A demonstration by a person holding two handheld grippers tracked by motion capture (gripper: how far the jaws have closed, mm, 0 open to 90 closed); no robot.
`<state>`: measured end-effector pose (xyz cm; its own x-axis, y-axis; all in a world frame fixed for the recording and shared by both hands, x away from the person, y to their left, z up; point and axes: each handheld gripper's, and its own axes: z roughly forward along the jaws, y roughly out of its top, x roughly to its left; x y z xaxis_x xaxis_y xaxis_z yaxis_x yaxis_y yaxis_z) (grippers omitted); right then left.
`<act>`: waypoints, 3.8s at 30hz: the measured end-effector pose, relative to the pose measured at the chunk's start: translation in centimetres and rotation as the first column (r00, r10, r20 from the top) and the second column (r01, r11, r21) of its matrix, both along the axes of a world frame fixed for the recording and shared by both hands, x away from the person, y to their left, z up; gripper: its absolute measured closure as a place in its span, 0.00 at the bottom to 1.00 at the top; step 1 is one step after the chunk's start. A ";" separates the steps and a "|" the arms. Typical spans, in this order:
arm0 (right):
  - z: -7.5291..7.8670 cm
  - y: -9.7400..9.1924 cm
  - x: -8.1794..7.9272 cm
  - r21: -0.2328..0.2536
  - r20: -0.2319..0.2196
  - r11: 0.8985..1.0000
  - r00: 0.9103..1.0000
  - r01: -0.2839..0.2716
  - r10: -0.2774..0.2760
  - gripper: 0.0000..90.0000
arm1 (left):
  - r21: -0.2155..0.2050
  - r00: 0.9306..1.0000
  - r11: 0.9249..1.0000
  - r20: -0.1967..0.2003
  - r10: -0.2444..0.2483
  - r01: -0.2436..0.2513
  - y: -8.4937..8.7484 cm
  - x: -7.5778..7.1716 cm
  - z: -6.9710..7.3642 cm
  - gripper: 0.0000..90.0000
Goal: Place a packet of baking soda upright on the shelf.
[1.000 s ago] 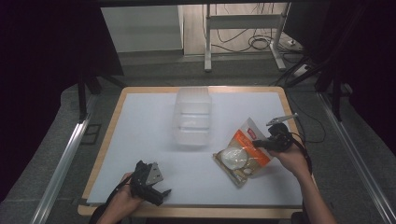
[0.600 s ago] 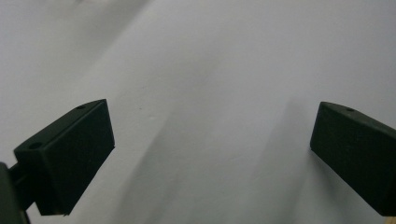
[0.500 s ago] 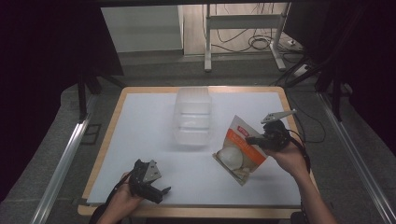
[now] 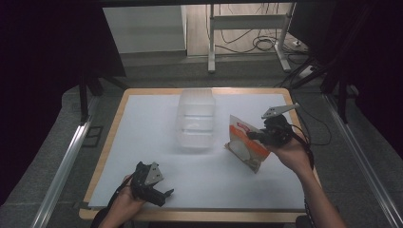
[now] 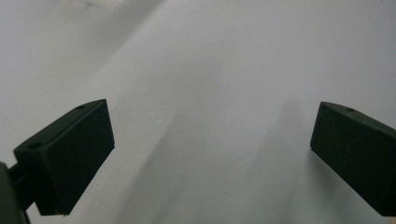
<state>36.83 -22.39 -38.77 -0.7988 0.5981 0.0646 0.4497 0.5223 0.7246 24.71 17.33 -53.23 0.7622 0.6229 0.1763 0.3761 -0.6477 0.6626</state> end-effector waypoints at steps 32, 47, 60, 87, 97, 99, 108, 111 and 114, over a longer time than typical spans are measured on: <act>3.8 1.2 2.9 0.067 0.062 0.998 0.998 0.008 -0.013 0.99 | -0.009 1.000 1.000 -0.001 0.004 -0.004 0.1 0.1 0.1 0.00; 5.4 3.8 4.8 0.084 0.086 0.996 0.996 -0.014 0.007 0.99 | -0.022 1.000 1.000 0.001 0.010 -0.010 0.3 0.1 0.2 0.00; 5.9 6.4 6.3 0.082 0.095 0.996 0.995 -0.029 0.021 0.99 | -0.033 1.000 0.999 -0.002 0.010 -0.010 0.4 0.1 0.2 0.00; 5.7 12.8 8.8 0.052 0.108 0.995 0.991 -0.085 0.079 0.99 | -0.036 1.000 0.999 -0.009 0.004 -0.004 0.3 0.0 0.1 0.00; 5.1 15.2 9.2 0.055 0.096 0.992 0.990 -0.113 0.107 0.99 | -0.029 1.000 1.000 -0.009 -0.002 0.001 0.3 0.0 0.2 0.00; 5.0 15.5 9.3 0.055 0.094 0.992 0.989 -0.117 0.112 0.99 | -0.028 1.000 1.000 -0.010 -0.002 0.002 0.3 0.0 0.1 0.00; 4.1 16.8 9.5 0.044 0.084 0.991 0.989 -0.129 0.125 0.99 | -0.028 1.000 1.000 -0.011 -0.006 0.006 0.3 0.0 0.1 0.00; 4.0 16.8 9.5 0.049 0.083 0.990 0.989 -0.130 0.126 0.99 | -0.025 1.000 1.000 -0.012 -0.008 0.008 0.3 0.0 0.1 0.00; 3.8 16.9 9.5 0.054 0.077 0.989 0.988 -0.137 0.133 0.99 | -0.023 1.000 1.000 -0.012 -0.009 0.009 0.2 0.0 0.1 0.00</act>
<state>46.31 -5.48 -34.96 -0.8757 0.4816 0.0354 0.3231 0.5299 0.7841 24.69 17.55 -53.10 0.7700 0.6196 0.1523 0.3784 -0.6357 0.6728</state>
